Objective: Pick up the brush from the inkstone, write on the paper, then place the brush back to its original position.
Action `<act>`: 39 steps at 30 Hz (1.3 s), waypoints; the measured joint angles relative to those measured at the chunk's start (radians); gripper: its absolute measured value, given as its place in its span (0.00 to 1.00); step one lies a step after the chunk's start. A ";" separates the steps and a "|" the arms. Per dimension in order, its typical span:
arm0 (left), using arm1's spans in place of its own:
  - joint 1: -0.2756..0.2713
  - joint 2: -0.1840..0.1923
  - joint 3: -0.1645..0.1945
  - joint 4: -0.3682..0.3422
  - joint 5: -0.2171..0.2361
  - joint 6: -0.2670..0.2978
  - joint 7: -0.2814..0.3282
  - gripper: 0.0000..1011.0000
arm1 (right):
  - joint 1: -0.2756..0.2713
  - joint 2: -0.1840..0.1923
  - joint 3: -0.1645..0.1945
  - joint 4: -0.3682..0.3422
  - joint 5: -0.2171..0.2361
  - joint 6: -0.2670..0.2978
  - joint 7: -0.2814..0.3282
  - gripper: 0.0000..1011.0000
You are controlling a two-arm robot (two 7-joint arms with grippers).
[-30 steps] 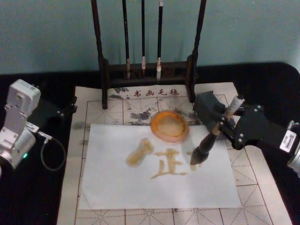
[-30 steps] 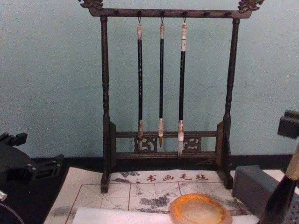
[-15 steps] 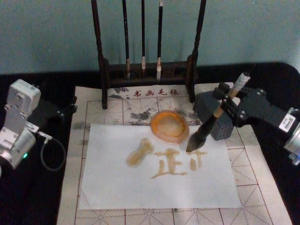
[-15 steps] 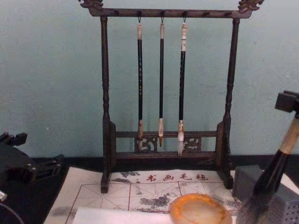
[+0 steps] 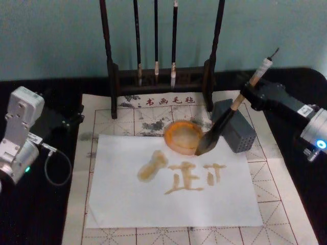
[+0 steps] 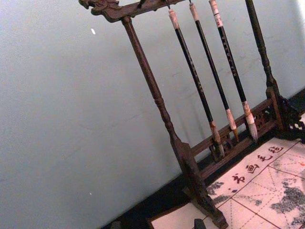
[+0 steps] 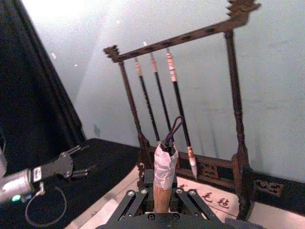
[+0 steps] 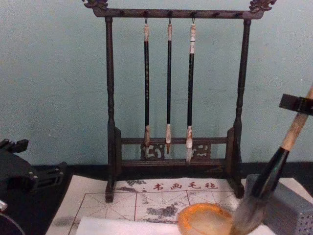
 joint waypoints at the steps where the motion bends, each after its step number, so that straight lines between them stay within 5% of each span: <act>1: 0.000 0.000 0.000 0.000 0.000 0.000 0.000 0.99 | 0.016 -0.007 -0.003 0.018 0.015 0.013 -0.006 0.18; 8: 0.000 0.000 0.000 0.000 0.000 0.000 0.000 0.99 | 0.075 -0.046 -0.005 0.091 0.094 0.078 -0.047 0.18; 22: 0.000 0.000 0.000 0.000 0.000 0.000 0.000 0.99 | 0.169 -0.140 0.014 0.218 0.261 0.206 -0.224 0.18; 39: 0.000 0.000 0.000 0.000 0.000 0.000 0.000 0.99 | 0.247 -0.205 0.010 0.340 0.387 0.281 -0.377 0.18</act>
